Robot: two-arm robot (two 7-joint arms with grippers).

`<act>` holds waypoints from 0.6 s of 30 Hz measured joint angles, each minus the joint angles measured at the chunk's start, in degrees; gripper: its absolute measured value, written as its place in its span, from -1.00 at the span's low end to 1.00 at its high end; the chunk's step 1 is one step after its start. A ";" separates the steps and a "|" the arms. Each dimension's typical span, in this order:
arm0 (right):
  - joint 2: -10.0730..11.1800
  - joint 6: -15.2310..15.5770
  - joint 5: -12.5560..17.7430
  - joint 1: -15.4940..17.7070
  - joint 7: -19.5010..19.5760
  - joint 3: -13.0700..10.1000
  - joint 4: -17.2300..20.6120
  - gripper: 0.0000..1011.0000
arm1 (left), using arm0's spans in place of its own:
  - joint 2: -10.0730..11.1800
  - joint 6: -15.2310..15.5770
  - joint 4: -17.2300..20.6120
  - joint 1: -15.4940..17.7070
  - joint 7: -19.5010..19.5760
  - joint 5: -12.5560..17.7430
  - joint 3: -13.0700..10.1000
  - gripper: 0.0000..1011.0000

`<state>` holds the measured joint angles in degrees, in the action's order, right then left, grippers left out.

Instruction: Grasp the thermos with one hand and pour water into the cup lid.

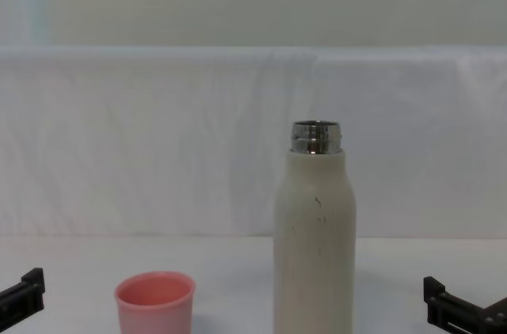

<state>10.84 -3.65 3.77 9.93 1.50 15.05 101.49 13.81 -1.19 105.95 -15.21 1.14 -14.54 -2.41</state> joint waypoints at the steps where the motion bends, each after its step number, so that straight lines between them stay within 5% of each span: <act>1: 0.00 0.00 0.00 0.00 0.00 0.00 0.00 0.98 | 0.00 0.00 0.00 0.00 0.00 0.00 0.00 0.98; 18: 0.00 0.00 0.00 0.00 0.00 0.00 0.00 0.98 | 0.00 0.00 0.00 0.00 0.00 0.00 0.00 0.98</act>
<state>10.84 -3.65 3.77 9.92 1.50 15.05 101.49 13.81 -1.19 105.95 -15.21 1.14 -14.55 -2.41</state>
